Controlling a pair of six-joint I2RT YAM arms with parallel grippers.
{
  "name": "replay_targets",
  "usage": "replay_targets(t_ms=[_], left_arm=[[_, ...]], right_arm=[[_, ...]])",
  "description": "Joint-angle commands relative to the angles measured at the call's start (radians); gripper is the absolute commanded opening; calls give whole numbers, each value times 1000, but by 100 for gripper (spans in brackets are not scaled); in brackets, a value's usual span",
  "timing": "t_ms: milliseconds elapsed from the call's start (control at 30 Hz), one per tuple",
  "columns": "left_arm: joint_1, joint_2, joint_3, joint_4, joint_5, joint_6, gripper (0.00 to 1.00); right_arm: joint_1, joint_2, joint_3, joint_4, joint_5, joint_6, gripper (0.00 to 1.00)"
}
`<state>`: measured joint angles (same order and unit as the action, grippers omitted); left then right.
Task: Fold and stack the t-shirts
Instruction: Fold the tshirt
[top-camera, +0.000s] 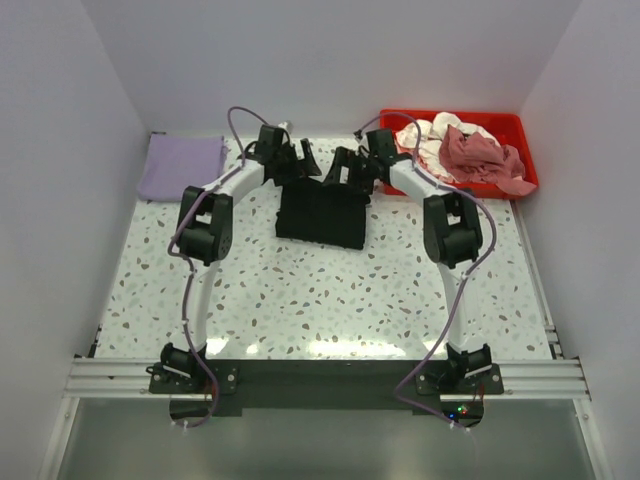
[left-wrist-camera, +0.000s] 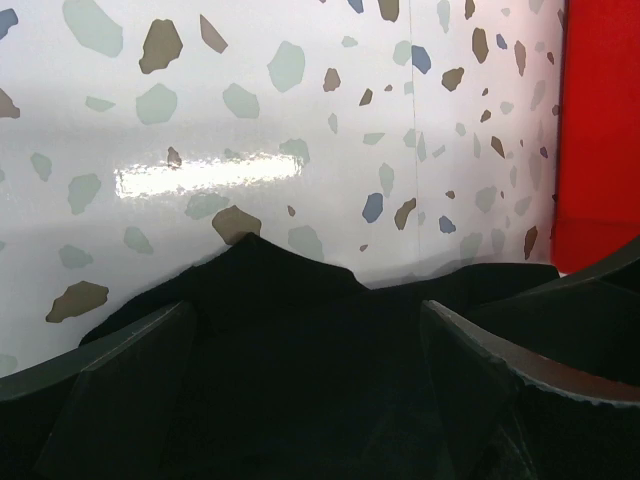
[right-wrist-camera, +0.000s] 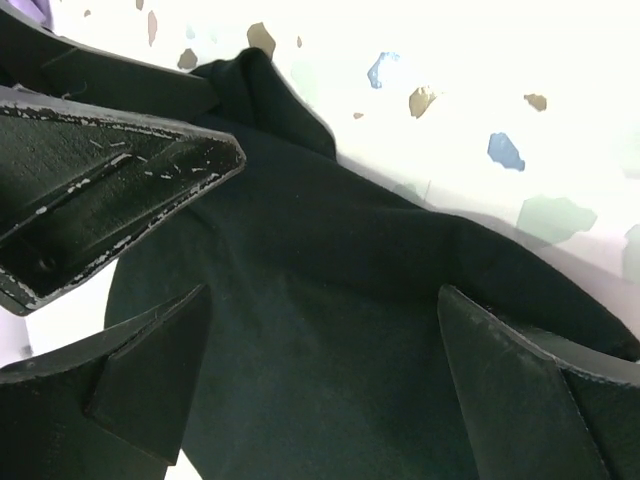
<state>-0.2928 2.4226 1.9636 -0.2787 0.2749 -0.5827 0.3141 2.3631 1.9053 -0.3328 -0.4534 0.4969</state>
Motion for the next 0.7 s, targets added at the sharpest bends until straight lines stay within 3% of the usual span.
replay_targets(t_ms=[0,233,300,433,567,667], left_arm=[[21,-8,18,-11,-25,33,100],[20,-190,32,-37,-28,55,100],[15,-264,-99,-1,-35,52,100],[7,-449,-317,96,-26,27,100],[-49,-534,-538,188,76,4,100],[-78,-559,-639,239,79,-19,100]], right_arm=[[-3,12,72,-104,53,-93,99],[0,-180,52,-184,10,-166,99],[14,-272,3,-192,-11,-188,99],[34,-425,-250,-95,-56,-160,99],[51,-504,-437,66,-131,-95,99],[63,-489,-488,83,-169,-104,99]])
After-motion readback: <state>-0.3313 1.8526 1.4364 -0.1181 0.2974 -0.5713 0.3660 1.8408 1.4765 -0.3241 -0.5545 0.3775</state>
